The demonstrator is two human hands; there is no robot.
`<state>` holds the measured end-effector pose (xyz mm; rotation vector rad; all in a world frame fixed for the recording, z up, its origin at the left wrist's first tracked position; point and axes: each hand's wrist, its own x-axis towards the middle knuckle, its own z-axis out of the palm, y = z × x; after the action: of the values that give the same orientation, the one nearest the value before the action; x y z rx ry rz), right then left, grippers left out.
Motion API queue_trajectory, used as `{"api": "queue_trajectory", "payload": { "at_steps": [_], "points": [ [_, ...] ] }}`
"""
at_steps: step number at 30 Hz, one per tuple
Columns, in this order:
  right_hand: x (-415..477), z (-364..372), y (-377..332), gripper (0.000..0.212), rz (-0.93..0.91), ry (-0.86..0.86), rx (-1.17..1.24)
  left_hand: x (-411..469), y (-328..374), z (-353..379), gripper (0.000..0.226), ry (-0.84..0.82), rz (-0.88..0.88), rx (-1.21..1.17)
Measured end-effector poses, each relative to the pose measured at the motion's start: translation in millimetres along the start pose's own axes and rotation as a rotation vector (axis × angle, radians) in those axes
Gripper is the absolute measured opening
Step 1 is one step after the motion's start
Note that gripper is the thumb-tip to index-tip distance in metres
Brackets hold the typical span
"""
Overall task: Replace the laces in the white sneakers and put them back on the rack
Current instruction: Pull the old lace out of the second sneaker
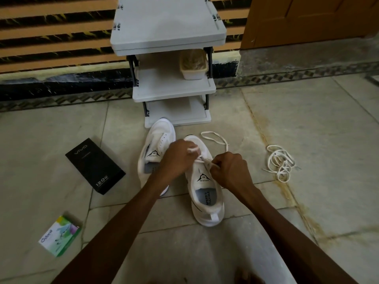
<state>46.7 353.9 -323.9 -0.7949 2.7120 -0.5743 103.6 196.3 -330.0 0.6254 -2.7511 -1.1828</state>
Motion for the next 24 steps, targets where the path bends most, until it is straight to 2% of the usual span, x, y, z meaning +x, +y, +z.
{"api": "queue_trajectory", "payload": {
  "at_steps": [3,4,5,6,8,9,10,11,13,15,16,17,19,20,22,23,24],
  "points": [
    [-0.6,-1.5,-1.0,0.021,0.017,-0.016,0.008,0.9,2.2,7.7,0.026,-0.166,0.094,0.477],
    [-0.7,-1.8,-1.0,0.021,0.021,-0.02,0.003,2.4,3.6,10.3,0.022,-0.165,0.128,0.453],
    [-1.1,-2.0,-0.3,0.02,0.025,-0.022,-0.004,4.5,3.3,11.9,0.016,-0.144,0.136,0.288],
    [-1.2,-1.8,0.2,0.02,0.028,-0.022,-0.011,4.1,7.9,8.5,0.014,-0.09,0.048,-0.064],
    [-1.2,-1.3,1.9,0.02,0.035,-0.018,-0.025,5.9,12.6,-3.4,0.018,0.116,-0.258,-0.878],
    [-0.7,-1.2,2.5,0.02,0.042,-0.015,-0.024,6.4,12.1,-7.0,0.02,0.195,-0.354,-1.156],
    [-0.3,-0.5,2.6,0.02,0.046,-0.016,-0.016,7.1,11.2,-8.6,0.023,0.253,-0.405,-1.302],
    [-0.2,0.3,2.3,0.02,0.046,-0.017,-0.009,5.5,13.0,-10.5,0.026,0.27,-0.42,-1.34],
    [-0.4,3.4,0.4,0.019,0.039,-0.015,-0.015,3.0,15.3,-11.8,0.026,0.22,-0.341,-1.326],
    [-0.6,5.2,-1.3,0.017,0.037,-0.012,-0.045,1.6,17.1,-10.5,0.026,0.098,-0.304,-1.4],
    [-0.4,5.3,-1.3,0.016,0.037,-0.014,-0.056,1.6,17.1,-11.2,0.027,0.055,-0.287,-1.332],
    [-0.1,5.1,-1.0,0.015,0.038,-0.019,-0.058,3.7,15.7,-11.3,0.028,0.024,-0.218,-1.129],
    [1.1,4.6,0.5,0.014,0.034,-0.032,-0.061,7.9,9.6,-9.5,0.026,0.031,0.048,-0.441],
    [1.6,5.0,0.7,0.014,0.029,-0.033,-0.07,8.5,9.1,-8.4,0.02,0.057,0.245,-0.119],
    [1.6,6.2,0.0,0.017,0.018,-0.027,-0.093,10.6,2.0,0.9,0.005,0.047,0.564,0.377],
    [1.4,7.2,-0.8,0.018,0.016,-0.025,-0.098,8.2,3.6,3.1,0.013,-0.011,0.56,0.555],
    [1.1,7.6,-1.6,0.018,0.016,-0.027,-0.097,7.3,4.2,5.9,0.022,-0.084,0.437,0.642]
  ]
}}
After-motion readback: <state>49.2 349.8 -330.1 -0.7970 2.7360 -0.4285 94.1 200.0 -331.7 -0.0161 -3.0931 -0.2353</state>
